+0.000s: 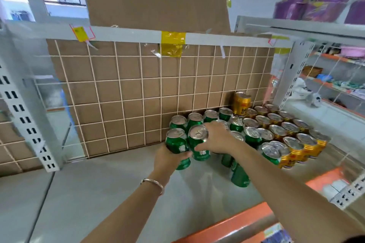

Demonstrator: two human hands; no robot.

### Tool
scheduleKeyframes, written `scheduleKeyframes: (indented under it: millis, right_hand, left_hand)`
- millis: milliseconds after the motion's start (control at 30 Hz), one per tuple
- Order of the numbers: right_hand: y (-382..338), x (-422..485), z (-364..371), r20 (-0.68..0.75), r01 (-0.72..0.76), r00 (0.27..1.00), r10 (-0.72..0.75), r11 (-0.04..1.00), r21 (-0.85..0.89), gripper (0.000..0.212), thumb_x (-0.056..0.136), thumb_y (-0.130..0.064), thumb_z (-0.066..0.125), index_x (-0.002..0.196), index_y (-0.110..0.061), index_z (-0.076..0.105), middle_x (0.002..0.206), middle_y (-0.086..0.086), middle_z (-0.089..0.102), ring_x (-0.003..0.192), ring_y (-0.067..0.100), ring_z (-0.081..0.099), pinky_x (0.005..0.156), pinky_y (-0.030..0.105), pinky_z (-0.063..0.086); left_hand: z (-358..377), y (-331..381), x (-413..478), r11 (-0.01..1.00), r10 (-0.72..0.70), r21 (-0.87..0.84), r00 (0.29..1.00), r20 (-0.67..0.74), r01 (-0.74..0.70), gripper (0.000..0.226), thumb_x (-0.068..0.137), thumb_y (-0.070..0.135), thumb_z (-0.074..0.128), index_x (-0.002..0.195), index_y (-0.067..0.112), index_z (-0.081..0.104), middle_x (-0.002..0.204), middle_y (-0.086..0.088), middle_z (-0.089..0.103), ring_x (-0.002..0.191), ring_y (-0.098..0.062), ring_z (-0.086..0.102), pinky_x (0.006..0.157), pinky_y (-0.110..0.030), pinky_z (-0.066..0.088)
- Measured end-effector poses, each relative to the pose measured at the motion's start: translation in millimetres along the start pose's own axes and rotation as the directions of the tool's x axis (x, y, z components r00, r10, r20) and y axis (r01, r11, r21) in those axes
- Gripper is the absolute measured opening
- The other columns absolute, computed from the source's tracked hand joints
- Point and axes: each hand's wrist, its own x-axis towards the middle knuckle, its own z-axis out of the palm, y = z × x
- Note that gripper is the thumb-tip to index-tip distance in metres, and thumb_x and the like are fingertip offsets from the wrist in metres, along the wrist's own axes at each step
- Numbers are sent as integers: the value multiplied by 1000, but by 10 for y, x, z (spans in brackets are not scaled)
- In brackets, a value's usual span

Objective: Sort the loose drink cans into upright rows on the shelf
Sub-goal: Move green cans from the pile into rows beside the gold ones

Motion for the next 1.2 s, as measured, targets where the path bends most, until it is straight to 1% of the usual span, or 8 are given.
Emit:
scheduleKeyframes:
  millis: [200,500,633,833,933,1033,1133,1200]
  right_hand:
    - [233,317,-26,47,66,997,-55,963,-260,81,67,-60,71,135,-28,42,146,7,30,137,32,23,112,54,16]
    - [366,495,-169,119,189,980,-157,918,-348,88,75,-60,66,147,-29,27,155,7,21,144,32,10,112,61,3]
    - [332,508,-124,100,181,983,-153,896,-405,86,76,-58,67,146,-25,29,153,8,26,142,33,14,112,63,5]
    - [244,467,-70,71,121,993,-99,876,-468,88,78,-56,66,148,-22,25,153,8,24,143,33,15,110,62,7]
    - [213,388,-9,15,89,995,-94,872,-482,84,82,-52,63,149,-19,23,151,8,29,141,32,18,110,60,11]
    - [207,311,67,-38,60,995,-89,877,-477,79,88,-46,57,150,-17,19,150,5,32,142,30,18,111,61,8]
    - [184,223,127,-81,29,994,-79,867,-497,78,89,-29,58,151,-18,12,156,8,14,145,31,11,112,61,4]
    - [143,124,220,-158,8,983,-90,888,-460,76,86,-14,57,149,-22,16,156,7,8,144,30,9,113,60,1]
  left_hand:
    - [270,-51,100,978,86,199,986,-146,-56,70,56,21,89,115,8,53,104,-1,57,100,-24,59,88,-35,49]
    - [389,-137,172,933,178,330,981,-73,-144,80,66,27,84,131,8,40,125,-9,48,113,-25,52,90,-23,39]
    - [333,-166,216,625,184,774,983,-19,-102,92,76,60,62,138,6,23,139,-8,42,129,-28,36,106,-35,30]
    - [354,-191,254,584,147,807,989,-3,-85,91,75,64,60,137,8,22,137,-8,42,128,-30,33,105,-37,30]
    - [288,-279,166,425,106,902,994,31,-73,89,80,66,49,143,12,19,142,-7,35,133,-29,25,112,-45,20]
    - [263,-407,-48,385,138,919,990,31,-83,67,95,50,35,148,15,14,152,-6,23,142,-27,14,114,-55,5]
    - [179,-470,-235,330,327,928,943,63,-176,61,95,37,41,148,20,18,153,-9,27,142,-27,24,112,-64,9]
    - [52,-431,-352,335,258,919,958,122,-207,63,96,34,40,150,21,10,158,-4,12,146,-25,10,113,-59,-1]
